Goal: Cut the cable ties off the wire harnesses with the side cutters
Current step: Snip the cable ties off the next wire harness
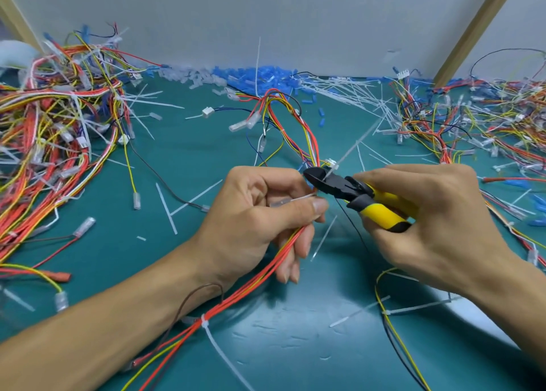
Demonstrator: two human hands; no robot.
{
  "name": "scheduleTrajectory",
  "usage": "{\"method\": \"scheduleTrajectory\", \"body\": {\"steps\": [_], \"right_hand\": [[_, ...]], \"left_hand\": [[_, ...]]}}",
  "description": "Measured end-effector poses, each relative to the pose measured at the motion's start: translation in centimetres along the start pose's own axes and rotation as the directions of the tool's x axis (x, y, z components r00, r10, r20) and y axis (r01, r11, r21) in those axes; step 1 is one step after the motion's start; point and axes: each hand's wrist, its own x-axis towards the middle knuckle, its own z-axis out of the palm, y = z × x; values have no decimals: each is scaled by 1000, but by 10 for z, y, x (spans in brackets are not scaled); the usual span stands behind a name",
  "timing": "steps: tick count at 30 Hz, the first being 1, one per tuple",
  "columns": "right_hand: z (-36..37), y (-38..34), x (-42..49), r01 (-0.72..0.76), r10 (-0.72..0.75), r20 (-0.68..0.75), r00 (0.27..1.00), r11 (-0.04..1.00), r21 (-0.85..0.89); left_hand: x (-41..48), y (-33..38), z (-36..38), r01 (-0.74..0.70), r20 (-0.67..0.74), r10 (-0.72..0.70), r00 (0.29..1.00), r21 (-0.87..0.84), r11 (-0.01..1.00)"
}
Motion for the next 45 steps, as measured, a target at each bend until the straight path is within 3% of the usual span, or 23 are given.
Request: {"method": "scheduleTrajectory", "body": {"steps": [33, 37, 40, 45], "right_hand": [[2, -12, -1, -60, 57, 74, 996, 997, 39], [3, -11, -4, -120, 106, 121, 987, 986, 116], [4, -8, -2, -90, 84, 99, 992, 994, 63], [8, -9, -7, -144, 139, 59, 989, 985, 98]], "left_hand": [[0, 2, -2, 49, 4, -49, 999, 26, 998], [0, 0, -2, 43, 44, -44, 998, 35, 998], [3, -4, -6, 49, 28, -50, 998, 27, 998], [0, -6, -2, 34, -7, -34, 999, 134, 990]]}}
